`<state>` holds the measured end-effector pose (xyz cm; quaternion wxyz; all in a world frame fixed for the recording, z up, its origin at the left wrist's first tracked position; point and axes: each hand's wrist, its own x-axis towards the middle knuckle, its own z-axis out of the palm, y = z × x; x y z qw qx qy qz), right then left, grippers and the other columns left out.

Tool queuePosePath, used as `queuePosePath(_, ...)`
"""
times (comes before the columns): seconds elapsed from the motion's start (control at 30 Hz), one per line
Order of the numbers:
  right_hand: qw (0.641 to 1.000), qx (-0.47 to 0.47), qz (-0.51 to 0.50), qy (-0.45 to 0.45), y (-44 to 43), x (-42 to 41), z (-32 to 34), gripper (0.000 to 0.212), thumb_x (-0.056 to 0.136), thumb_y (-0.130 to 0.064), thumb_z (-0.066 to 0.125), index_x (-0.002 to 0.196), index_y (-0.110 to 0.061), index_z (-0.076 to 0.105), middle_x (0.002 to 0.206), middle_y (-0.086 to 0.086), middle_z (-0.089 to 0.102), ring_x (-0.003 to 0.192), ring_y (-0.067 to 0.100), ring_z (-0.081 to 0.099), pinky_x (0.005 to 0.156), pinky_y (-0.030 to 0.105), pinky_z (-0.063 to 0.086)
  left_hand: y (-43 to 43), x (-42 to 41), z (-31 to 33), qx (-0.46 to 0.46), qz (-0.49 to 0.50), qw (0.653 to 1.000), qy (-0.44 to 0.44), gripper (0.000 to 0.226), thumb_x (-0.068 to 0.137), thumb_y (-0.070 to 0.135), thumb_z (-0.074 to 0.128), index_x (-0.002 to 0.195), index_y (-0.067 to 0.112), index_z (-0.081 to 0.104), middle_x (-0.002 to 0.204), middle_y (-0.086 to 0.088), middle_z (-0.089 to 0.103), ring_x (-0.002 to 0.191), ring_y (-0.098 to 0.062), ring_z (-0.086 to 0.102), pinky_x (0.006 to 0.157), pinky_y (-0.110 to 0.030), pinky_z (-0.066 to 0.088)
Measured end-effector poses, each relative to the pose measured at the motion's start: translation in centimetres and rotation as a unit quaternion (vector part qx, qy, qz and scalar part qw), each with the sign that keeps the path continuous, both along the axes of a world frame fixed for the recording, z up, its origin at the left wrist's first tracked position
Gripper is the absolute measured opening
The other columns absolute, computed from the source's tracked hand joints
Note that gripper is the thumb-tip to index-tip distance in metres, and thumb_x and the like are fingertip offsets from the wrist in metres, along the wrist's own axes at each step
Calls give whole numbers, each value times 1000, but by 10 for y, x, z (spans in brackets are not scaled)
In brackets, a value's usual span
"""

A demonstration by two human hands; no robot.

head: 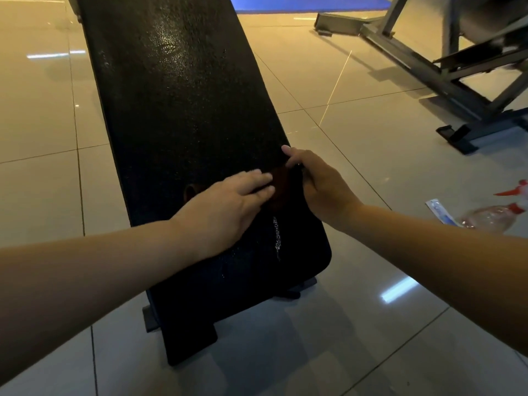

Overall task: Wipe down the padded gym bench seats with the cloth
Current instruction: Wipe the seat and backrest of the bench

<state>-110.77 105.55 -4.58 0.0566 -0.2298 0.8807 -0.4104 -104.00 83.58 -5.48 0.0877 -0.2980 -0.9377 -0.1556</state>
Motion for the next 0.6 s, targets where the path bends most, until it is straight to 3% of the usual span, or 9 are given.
queuePosePath(0.07,997,-52,-10,-48,-2,-7,9,40,96,14,41,106,-20,61,150,6,49,137,20,47,108,26,45,-12,-3,8,-66,-12,996,56,41,95,27,52,133,16,62,139,-5,58,129,-27,51,111,-50,36)
queuePosePath(0.13,990,-98,-12,-98,-1,-13,16,42,94,19,41,106,-14,63,147,7,51,125,12,53,92,17,51,-16,-17,19,-86,49,991,91,40,92,29,56,129,18,64,130,-5,63,119,-29,52,100,-49,37)
queuePosePath(0.2,986,-109,-4,-125,0,-14,20,42,95,19,40,113,-10,64,142,6,52,117,4,54,85,8,48,-2,-26,26,-58,99,991,63,44,95,30,54,136,16,58,137,-7,53,118,-27,47,97,-43,43)
queuePosePath(0.23,984,-121,-9,-129,1,-13,19,43,96,17,40,115,-12,64,142,5,53,118,5,54,88,10,49,10,-25,26,-44,101,993,46,46,97,32,52,139,15,54,141,-8,45,118,-26,45,97,-39,45)
queuePosePath(0.33,986,-116,-29,-119,1,-10,12,45,99,10,42,125,-18,65,146,3,54,134,18,51,112,32,44,45,-1,15,-26,27,999,-6,44,99,39,44,136,18,55,138,-3,34,109,-18,45,90,-34,51)
queuePosePath(0.4,996,-50,-10,-74,2,-8,7,46,102,5,41,139,-17,58,154,0,47,143,14,41,120,30,32,48,17,7,-20,-60,998,-27,39,100,35,45,132,18,60,134,0,38,102,-16,46,83,-34,52)
queuePosePath(0.47,999,13,31,-27,4,-2,2,50,104,3,38,149,-15,47,161,-2,34,149,9,27,122,22,21,34,18,7,-79,-137,987,-7,39,98,27,54,135,17,60,131,-3,46,101,-19,49,83,-34,52)
queuePosePath(0.53,997,60,48,30,5,2,-3,52,103,6,36,153,-11,41,164,0,30,152,12,22,124,24,17,12,2,13,-108,-111,987,31,41,96,24,53,136,15,58,128,-9,52,103,-23,54,82,-38,54)
queuePosePath(0.6,998,52,38,27,5,1,-2,51,103,6,35,152,-8,41,163,2,32,151,14,25,122,22,21,1,-13,25,-60,7,997,47,42,97,27,45,135,14,59,126,-11,53,103,-25,56,81,-38,54)
